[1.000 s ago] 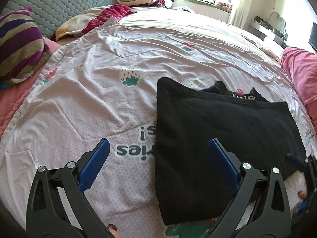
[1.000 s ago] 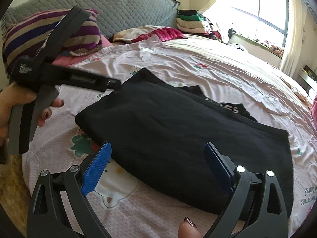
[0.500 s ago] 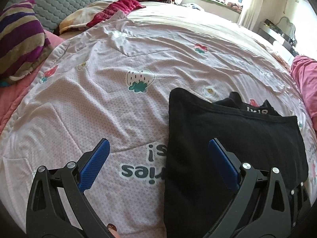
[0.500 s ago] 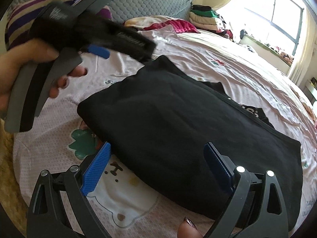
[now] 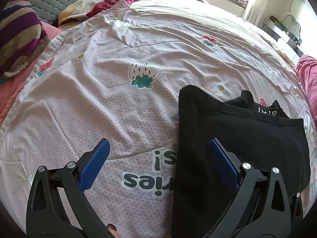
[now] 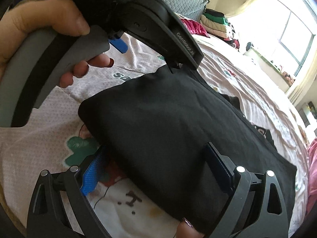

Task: Fold small clothes
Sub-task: 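Grasp the folded shirt edge with the right gripper while the left gripper grasps too, then lift the shirt edge with both grippers and fold it over the rest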

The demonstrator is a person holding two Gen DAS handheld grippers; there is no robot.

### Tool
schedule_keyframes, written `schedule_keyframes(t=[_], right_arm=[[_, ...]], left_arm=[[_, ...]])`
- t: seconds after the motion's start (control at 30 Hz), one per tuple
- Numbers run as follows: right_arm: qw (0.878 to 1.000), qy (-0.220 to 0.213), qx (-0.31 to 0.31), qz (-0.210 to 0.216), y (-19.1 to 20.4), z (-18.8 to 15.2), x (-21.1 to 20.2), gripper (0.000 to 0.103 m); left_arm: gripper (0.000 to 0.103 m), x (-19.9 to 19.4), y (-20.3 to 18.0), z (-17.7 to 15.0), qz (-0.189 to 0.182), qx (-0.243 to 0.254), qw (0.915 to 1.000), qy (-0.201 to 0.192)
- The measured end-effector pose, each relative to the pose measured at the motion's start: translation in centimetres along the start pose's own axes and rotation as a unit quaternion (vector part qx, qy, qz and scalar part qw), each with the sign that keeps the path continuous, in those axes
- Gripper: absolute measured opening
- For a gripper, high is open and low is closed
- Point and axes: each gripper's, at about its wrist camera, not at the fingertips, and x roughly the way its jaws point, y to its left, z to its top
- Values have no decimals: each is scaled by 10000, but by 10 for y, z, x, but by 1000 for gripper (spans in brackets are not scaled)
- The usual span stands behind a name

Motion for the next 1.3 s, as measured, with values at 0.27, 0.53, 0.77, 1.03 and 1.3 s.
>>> schedule_keyframes(t=[0.27, 0.53, 0.77, 1.03, 1.3], right_arm=[[9994, -292, 33, -164, -9, 4, -4, 60], [9963, -771, 375, 97, -35, -3, -33, 9], [9944, -922, 506, 63, -45, -10, -46, 7], [9878, -1215, 971, -94, -60, -24, -78, 7], [9784, -1369, 1525, -276, -92, -50, -113, 6]], left_arm=[[93, 5, 6, 6, -66, -121, 9999, 97], [93, 7, -1, 5, -960, -380, 9940, 355], [93, 18, -22, -1, -1642, -576, 9828, 620], [27, -2, -52, -2, -2117, -643, 9743, 419], [24, -41, -101, 2, -2157, -206, 9762, 63]])
